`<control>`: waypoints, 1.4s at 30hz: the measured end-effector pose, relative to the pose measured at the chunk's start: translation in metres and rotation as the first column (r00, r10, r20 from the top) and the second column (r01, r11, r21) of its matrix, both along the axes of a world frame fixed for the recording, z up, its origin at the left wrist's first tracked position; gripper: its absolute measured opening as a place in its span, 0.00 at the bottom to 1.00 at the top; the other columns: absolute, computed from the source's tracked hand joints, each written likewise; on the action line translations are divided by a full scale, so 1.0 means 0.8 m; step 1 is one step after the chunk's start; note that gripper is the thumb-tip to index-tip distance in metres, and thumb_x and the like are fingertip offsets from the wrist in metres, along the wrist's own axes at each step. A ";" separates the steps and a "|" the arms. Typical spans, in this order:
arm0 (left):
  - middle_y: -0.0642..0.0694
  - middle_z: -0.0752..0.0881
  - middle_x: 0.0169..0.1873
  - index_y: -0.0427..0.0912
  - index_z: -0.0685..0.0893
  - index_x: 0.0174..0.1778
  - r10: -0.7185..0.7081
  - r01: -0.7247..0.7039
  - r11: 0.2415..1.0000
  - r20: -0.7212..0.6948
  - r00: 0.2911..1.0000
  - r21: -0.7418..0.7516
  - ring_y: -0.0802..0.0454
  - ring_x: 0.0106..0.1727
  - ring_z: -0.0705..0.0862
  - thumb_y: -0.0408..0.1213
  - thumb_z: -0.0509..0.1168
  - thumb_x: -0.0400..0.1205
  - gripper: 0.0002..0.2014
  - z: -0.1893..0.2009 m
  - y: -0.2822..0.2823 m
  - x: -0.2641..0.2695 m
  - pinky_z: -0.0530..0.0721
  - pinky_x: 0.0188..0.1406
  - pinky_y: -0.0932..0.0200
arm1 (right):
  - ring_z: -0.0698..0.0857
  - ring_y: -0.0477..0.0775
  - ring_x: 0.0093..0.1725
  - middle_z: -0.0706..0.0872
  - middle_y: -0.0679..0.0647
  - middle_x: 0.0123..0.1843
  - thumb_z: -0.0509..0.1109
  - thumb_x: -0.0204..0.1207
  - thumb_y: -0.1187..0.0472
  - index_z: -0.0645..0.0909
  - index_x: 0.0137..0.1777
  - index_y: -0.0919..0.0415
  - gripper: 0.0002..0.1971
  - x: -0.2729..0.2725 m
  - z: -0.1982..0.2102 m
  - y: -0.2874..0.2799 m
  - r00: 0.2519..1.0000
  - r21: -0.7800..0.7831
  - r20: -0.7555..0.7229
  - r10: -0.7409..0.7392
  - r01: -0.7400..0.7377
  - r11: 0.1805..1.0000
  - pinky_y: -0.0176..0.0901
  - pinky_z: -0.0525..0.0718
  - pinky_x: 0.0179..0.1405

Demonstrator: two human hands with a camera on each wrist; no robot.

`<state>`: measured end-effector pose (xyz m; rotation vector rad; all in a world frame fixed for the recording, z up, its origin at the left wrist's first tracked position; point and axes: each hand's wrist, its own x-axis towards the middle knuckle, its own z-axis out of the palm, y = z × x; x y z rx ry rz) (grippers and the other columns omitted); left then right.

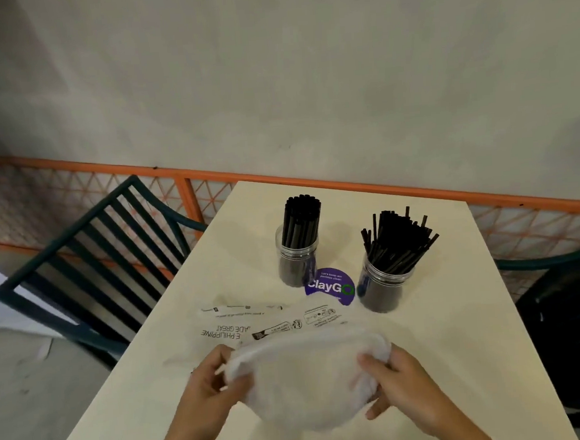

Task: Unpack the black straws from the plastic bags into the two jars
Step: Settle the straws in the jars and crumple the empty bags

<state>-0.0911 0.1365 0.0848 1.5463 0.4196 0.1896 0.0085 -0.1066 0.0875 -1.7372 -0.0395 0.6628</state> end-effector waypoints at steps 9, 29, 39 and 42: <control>0.39 0.78 0.28 0.34 0.75 0.33 0.199 -0.151 0.887 -0.066 0.978 0.437 0.46 0.29 0.73 0.28 0.61 0.78 0.08 -0.002 0.093 0.024 0.72 0.31 0.55 | 0.80 0.40 0.59 0.77 0.48 0.60 0.73 0.71 0.50 0.75 0.64 0.39 0.21 0.002 0.004 0.065 0.857 -0.116 0.291 0.425 -0.410 0.905 0.31 0.80 0.54; 0.52 0.67 0.33 0.52 0.66 0.30 -0.356 0.232 0.493 -0.049 0.933 0.838 0.55 0.28 0.70 0.40 0.52 0.72 0.04 -0.074 0.206 0.041 0.70 0.27 0.68 | 0.37 0.37 0.77 0.37 0.31 0.77 0.58 0.63 0.25 0.46 0.72 0.26 0.38 -0.016 -0.042 0.155 0.748 -0.546 0.466 0.472 -0.177 0.819 0.46 0.47 0.76; 0.46 0.72 0.73 0.49 0.72 0.69 -0.371 0.278 0.318 -0.151 0.916 0.906 0.48 0.78 0.59 0.57 0.46 0.81 0.25 -0.111 0.156 0.066 0.55 0.73 0.59 | 0.69 0.54 0.70 0.82 0.49 0.69 0.40 0.80 0.39 0.59 0.77 0.43 0.26 -0.007 -0.165 0.259 0.723 -0.847 0.209 0.659 -0.203 0.492 0.56 0.57 0.72; 0.45 0.39 0.82 0.45 0.47 0.80 -0.325 0.375 0.241 -0.289 0.900 0.895 0.46 0.81 0.35 0.58 0.34 0.82 0.31 -0.162 0.151 0.078 0.36 0.78 0.53 | 0.82 0.49 0.65 0.83 0.46 0.67 0.38 0.82 0.41 0.69 0.69 0.44 0.25 -0.006 -0.169 0.262 0.737 -0.827 0.196 0.647 -0.231 0.513 0.53 0.68 0.68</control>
